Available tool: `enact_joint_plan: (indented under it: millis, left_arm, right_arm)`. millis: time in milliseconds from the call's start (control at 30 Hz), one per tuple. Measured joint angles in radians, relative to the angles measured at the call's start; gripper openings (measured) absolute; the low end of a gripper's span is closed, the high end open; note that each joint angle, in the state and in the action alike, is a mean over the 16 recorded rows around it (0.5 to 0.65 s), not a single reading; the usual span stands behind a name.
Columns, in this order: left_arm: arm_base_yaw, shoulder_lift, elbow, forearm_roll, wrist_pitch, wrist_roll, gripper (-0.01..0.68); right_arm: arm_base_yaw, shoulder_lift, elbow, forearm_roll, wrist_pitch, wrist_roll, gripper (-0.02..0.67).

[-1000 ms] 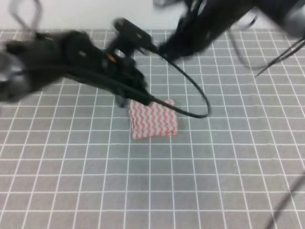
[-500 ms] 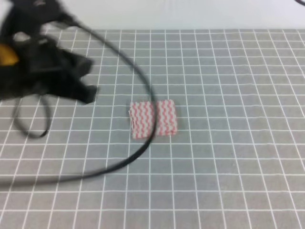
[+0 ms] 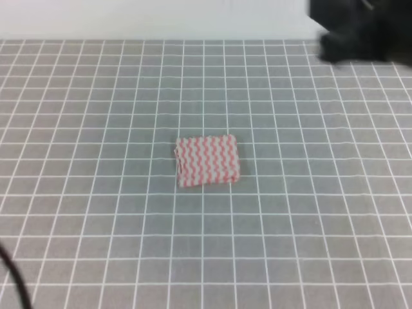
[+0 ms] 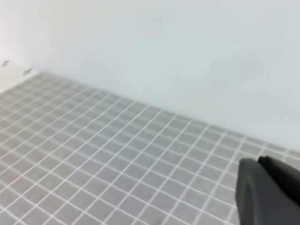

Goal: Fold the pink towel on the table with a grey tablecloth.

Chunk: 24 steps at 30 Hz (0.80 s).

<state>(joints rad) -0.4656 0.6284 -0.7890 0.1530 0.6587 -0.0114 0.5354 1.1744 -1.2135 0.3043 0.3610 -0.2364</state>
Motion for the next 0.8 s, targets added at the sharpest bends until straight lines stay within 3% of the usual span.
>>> enact_joint_plan:
  millis: [133, 333, 800]
  left_arm:
    - [0.0, -0.087, 0.068, 0.014, 0.04, -0.033, 0.0]
    - [0.0, -0.163, 0.161, 0.007, 0.13, -0.063, 0.0]
    - [0.0, -0.198, 0.256, -0.018, 0.292, -0.064, 0.0]
  right_arm:
    - [0.001, -0.145, 0.202, 0.008, -0.127, -0.001, -0.017]
    - [0.001, -0.299, 0.38, 0.046, -0.141, -0.002, -0.017]
    - [0.001, -0.389, 0.479, 0.114, -0.016, -0.002, -0.018]
